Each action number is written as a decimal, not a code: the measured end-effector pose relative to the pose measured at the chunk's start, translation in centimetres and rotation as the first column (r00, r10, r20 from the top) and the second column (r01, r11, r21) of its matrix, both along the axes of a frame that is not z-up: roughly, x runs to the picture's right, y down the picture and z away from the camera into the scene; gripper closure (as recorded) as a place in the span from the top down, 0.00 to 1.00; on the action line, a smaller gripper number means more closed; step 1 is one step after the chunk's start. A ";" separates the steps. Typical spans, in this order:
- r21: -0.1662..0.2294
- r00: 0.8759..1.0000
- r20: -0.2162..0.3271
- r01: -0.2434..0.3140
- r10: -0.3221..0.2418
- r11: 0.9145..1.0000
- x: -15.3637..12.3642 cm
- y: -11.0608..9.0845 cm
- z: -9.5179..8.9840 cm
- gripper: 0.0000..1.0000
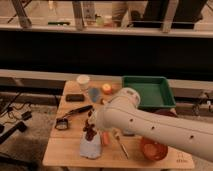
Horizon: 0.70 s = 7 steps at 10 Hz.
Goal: Place grapes in red bowl
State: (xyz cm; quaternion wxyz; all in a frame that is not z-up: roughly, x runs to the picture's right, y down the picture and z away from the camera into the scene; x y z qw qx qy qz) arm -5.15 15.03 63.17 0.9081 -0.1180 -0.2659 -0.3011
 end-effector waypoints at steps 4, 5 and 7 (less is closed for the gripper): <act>0.001 1.000 0.002 0.003 -0.003 1.000 -0.2 0.0 0.0 0.06; 0.002 1.000 -0.003 -0.014 0.014 1.000 0.0 -0.1 0.0 0.06; 0.029 0.997 -0.035 -0.069 0.070 0.997 2.1 -0.6 -0.4 0.06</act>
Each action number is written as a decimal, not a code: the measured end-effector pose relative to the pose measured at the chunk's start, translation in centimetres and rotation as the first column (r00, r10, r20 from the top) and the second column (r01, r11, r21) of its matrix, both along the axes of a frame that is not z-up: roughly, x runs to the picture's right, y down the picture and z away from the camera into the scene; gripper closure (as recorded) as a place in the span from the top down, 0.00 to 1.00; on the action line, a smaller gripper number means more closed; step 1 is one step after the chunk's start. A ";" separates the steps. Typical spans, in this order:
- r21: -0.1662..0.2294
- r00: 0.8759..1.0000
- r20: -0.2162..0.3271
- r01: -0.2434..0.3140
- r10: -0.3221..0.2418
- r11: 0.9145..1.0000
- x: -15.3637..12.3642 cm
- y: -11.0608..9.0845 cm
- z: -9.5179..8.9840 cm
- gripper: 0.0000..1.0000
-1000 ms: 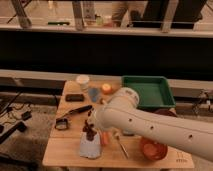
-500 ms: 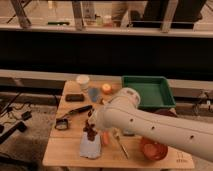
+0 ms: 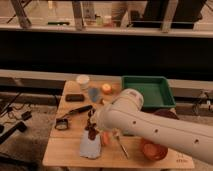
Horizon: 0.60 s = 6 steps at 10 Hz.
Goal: Place grapes in red bowl
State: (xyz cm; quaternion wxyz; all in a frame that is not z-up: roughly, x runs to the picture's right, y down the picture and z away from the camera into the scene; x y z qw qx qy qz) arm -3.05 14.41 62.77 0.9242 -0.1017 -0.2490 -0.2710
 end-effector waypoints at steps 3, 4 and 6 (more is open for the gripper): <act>0.036 0.995 -0.054 -0.086 0.088 0.996 5.4 -0.5 -0.9 0.06; 0.050 0.988 -0.080 -0.130 0.133 0.990 7.8 -0.5 -1.3 0.06; 0.069 0.973 -0.119 -0.192 0.200 0.979 11.2 -0.4 -1.8 0.06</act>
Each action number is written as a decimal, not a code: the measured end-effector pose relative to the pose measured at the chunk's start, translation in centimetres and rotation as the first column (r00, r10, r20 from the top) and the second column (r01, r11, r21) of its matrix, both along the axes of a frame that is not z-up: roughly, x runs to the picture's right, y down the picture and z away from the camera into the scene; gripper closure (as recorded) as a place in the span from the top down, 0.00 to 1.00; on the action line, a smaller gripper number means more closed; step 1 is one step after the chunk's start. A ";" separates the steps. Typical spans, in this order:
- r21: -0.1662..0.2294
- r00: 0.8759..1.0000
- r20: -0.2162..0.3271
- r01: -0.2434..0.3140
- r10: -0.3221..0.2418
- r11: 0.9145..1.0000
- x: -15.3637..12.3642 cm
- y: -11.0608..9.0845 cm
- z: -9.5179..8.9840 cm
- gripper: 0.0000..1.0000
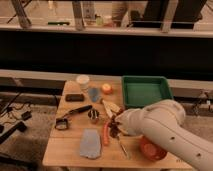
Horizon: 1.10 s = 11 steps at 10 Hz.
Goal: Place grapes in red bowl
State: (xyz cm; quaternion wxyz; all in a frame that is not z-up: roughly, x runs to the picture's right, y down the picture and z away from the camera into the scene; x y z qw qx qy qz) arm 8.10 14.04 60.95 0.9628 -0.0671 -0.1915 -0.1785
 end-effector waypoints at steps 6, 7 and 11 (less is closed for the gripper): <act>0.007 0.965 -0.152 -0.214 0.213 0.977 9.5 2.6 -0.3 0.06; 0.008 0.958 -0.170 -0.232 0.230 0.973 10.2 3.1 -0.2 0.06; 0.031 0.934 -0.234 -0.272 0.271 0.962 12.2 3.9 -0.9 0.06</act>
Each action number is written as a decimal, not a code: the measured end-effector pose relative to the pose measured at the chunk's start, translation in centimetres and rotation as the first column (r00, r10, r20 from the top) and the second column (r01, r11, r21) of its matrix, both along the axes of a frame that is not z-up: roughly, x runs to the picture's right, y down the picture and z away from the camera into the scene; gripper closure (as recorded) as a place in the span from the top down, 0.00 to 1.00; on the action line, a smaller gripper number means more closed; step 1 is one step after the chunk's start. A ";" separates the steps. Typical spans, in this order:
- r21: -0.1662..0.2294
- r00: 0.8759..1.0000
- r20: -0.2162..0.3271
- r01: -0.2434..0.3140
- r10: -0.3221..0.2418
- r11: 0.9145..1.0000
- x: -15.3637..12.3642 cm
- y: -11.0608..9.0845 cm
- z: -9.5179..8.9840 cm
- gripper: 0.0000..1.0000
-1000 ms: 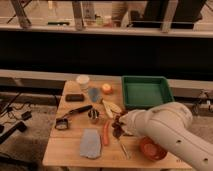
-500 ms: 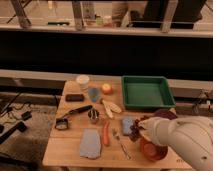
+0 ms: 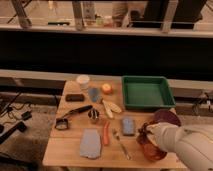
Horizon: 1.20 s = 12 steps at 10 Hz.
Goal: Place grapes in red bowl
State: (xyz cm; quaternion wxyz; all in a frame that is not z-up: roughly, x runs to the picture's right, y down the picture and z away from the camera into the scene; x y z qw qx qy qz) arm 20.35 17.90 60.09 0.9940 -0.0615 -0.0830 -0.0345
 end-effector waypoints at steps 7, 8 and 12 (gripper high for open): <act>-0.023 0.996 -0.092 -0.013 0.011 1.000 2.4 1.5 -0.1 0.06; -0.029 0.995 -0.100 -0.014 0.011 0.999 2.6 1.7 0.1 0.06; -0.032 0.995 -0.103 -0.014 0.011 0.999 2.7 1.8 0.2 0.06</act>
